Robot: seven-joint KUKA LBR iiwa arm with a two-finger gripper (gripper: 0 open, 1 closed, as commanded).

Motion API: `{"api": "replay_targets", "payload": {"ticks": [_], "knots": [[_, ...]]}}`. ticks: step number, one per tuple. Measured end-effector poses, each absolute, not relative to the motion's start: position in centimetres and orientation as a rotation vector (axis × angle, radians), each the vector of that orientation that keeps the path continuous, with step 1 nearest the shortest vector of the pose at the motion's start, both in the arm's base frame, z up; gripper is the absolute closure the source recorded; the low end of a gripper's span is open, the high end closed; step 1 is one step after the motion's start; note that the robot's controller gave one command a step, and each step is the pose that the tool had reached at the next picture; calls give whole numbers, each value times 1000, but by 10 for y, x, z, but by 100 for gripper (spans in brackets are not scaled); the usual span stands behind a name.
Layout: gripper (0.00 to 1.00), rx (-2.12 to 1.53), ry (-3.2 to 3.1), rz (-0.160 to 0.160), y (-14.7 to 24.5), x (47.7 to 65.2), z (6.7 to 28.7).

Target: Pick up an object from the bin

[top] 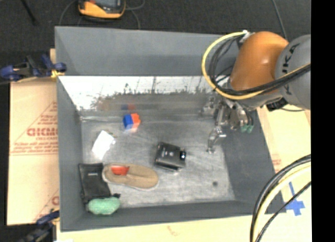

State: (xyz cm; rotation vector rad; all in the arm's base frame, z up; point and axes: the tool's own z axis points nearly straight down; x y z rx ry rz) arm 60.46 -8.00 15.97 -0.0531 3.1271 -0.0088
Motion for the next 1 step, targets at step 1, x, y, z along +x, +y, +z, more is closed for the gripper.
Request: {"api": "replay_targets", "payload": {"ticks": [1], "knots": [[100,-670,3065,-1,-16,595,93]]}}
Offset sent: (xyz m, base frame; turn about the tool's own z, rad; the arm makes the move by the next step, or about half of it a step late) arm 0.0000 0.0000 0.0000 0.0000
